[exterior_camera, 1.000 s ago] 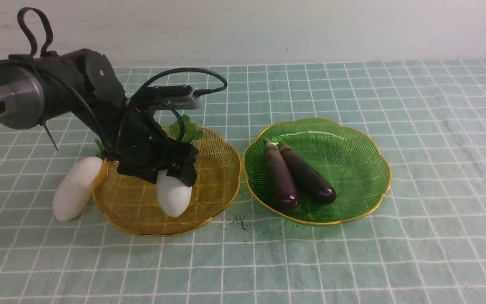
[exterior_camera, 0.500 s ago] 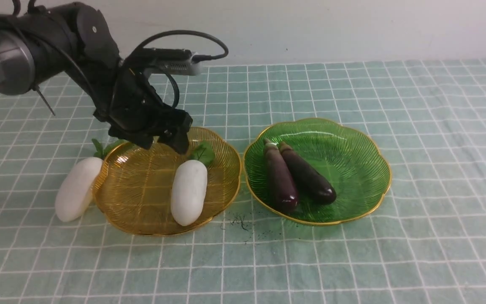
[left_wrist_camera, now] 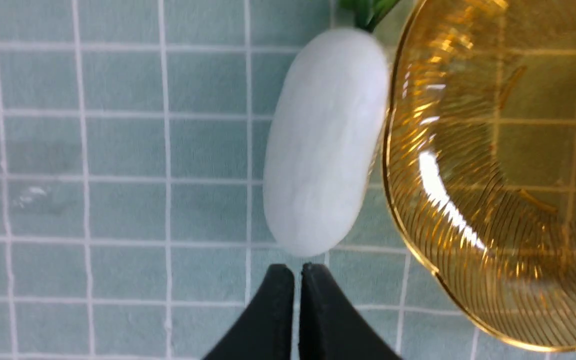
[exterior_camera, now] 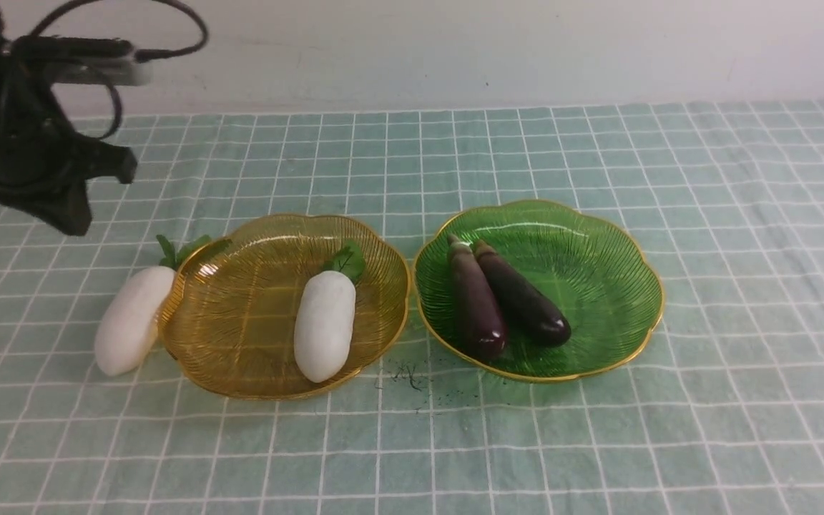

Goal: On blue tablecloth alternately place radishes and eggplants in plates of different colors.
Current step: 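Pick up the white radish and place it in the left plate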

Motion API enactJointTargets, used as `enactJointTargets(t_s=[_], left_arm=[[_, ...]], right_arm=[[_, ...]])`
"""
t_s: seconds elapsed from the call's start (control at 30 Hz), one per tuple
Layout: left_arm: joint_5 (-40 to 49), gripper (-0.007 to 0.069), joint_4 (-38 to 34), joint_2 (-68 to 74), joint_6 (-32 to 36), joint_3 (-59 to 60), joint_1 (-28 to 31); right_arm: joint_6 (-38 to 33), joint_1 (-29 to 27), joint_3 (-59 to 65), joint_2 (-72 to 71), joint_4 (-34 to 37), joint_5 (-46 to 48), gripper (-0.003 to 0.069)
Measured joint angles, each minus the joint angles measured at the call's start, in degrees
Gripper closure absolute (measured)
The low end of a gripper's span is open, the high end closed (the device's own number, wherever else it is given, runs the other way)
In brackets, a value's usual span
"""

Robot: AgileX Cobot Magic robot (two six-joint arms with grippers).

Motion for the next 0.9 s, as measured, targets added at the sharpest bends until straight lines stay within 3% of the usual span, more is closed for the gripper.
enactJointTargets(t_s=[0.2,0.37,0.57,0.67,0.9], left_arm=[[0.0,0.0568,-3.9,2.3,2.7,4.5,0.6],[-0.1,0.0340,-4.7,7.3,4.5,4.8,-1.8],[-0.3,0.0153,-3.0,10.6,4.6,4.8,-1.9],[-0.9,0.0111,-1.0,11.8,4.6,4.8,-1.9],[-2.0,0.0104,1.4,13.6,4.6,4.8,-1.9]], right_arm=[[0.0,0.0,0.0,0.0,-0.2,0.0,0.0444],[0.0,0.0,0.0,0.0,-0.3,0.0,0.0444],[0.0,0.0,0.0,0.0,-0.4,0.0,0.0444],[0.0,0.0,0.0,0.0,-0.4,0.0,0.0444],[0.0,0.0,0.0,0.0,-0.4,0.0,0.0444]])
